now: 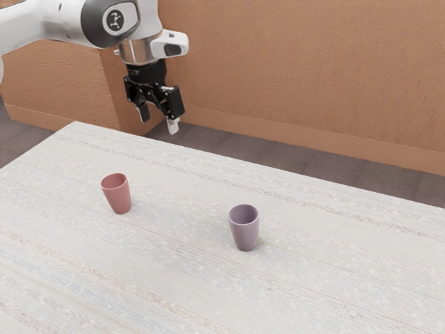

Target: Place the right cup onto the left cup

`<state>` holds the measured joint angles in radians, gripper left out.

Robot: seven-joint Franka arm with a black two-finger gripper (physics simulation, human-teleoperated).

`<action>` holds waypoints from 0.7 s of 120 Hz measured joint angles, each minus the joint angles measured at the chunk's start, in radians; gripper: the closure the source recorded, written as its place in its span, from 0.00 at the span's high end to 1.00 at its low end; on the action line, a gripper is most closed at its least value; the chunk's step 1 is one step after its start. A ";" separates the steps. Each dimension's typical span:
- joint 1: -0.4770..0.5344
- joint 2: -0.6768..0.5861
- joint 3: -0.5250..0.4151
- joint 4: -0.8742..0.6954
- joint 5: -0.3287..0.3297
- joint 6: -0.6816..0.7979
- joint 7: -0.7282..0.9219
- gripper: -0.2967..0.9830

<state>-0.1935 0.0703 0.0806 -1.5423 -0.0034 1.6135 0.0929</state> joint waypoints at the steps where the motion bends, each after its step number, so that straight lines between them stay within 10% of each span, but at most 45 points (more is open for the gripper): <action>1: 0.000 0.000 0.000 0.000 0.000 0.000 0.000 0.77; 84: -0.027 0.070 -0.061 -0.036 -0.019 0.083 0.017 0.77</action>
<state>-0.2204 0.1407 0.0197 -1.5787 -0.0224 1.6960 0.1098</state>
